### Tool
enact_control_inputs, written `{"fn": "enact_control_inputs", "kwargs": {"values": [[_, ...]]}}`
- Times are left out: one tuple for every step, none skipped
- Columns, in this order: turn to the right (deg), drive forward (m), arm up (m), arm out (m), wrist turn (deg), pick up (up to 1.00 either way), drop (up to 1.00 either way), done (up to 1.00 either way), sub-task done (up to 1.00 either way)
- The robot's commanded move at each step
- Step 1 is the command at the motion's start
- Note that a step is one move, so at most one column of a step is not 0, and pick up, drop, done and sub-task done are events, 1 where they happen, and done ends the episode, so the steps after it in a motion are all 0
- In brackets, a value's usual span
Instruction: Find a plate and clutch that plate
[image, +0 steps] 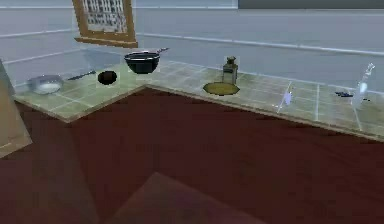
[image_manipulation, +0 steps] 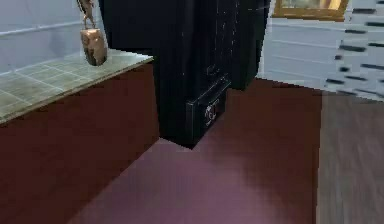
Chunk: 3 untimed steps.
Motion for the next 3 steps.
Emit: {"fn": "enact_control_inputs", "kwargs": {"values": [[30.0, 0.0, 0.0, 0.0, 0.0, 0.0, 0.0, 0.0, 0.0], [0.0, 0.45, 0.0, 0.0, 0.0, 0.0, 0.0, 0.0, 0.0], [-45.0, 0.0, 0.0, 0.0, 0.0, 0.0, 0.0, 0.0, 0.0]]}}
